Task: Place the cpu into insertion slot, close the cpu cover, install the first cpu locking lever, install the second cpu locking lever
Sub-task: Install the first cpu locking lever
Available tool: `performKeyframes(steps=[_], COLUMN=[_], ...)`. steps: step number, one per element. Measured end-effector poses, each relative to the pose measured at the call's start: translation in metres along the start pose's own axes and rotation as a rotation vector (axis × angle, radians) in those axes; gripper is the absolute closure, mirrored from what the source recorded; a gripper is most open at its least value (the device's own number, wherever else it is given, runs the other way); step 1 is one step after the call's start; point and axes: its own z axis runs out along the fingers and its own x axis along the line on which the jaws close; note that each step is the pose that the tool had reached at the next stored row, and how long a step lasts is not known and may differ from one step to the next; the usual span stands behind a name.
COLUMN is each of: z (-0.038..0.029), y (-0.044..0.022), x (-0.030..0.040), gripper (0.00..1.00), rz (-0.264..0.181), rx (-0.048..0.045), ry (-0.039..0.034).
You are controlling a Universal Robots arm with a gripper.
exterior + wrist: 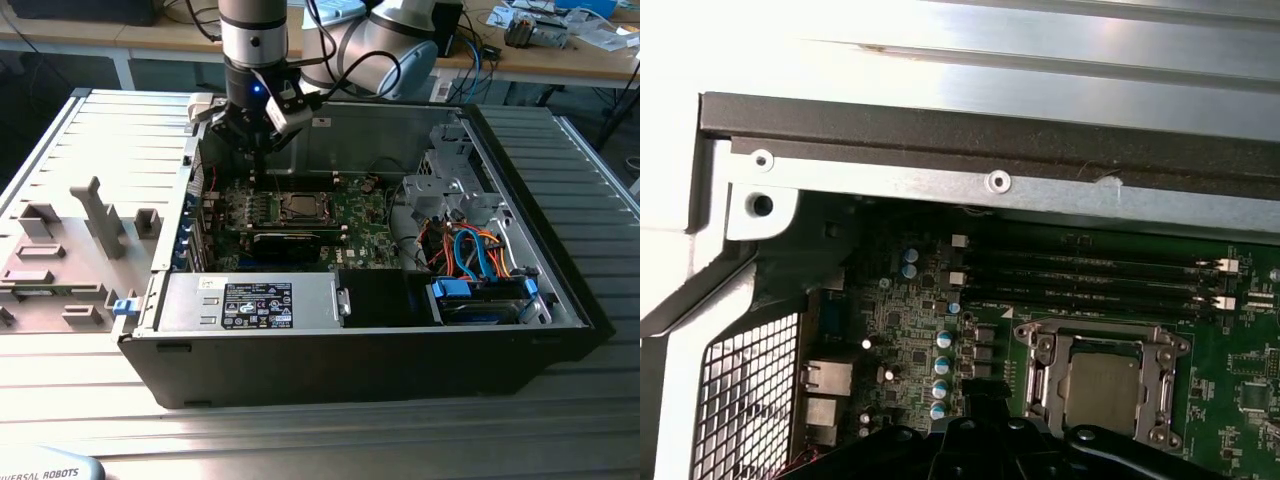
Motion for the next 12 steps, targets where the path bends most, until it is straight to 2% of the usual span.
performKeyframes(steps=[12], z=[0.0008], y=[0.0003], x=[0.0033], gripper=[0.89], rz=[0.000], rx=[0.0000], ry=[0.0000])
